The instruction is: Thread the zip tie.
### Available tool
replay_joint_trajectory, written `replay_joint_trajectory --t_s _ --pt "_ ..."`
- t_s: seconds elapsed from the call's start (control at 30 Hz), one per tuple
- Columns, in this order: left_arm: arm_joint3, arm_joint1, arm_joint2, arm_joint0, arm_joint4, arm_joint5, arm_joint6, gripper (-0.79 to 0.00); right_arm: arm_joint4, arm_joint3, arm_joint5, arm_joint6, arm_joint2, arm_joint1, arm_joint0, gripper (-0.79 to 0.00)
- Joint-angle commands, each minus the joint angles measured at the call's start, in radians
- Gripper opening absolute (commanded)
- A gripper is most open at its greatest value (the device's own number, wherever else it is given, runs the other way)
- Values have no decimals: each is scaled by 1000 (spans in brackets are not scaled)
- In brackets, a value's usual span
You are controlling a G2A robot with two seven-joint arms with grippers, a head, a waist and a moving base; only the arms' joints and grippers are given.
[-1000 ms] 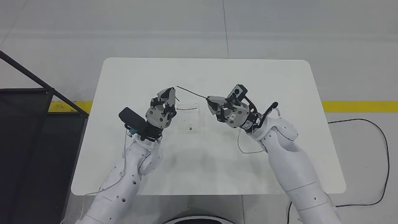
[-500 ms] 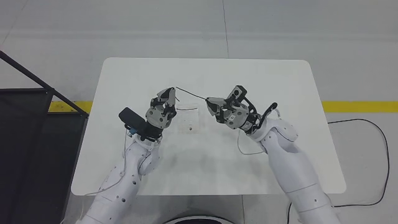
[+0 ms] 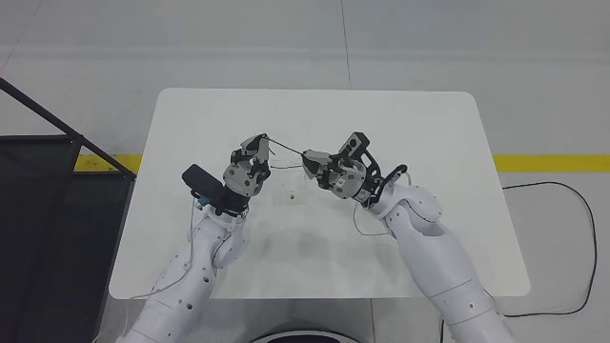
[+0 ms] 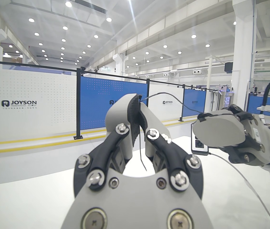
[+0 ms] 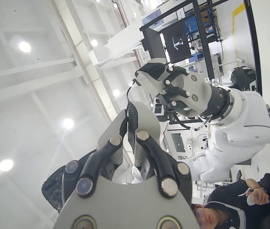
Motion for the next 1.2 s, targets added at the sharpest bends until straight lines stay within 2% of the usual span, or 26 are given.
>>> replay_joint_trajectory --t_s 0.0,1.17 --pt "0 0 0 0 0 0 0 -785 0 5 -4 1 -2 -1 3 -785" --pt "0 0 0 0 0 0 0 -785 12 57 -31 65 30 -2 -4 -785"
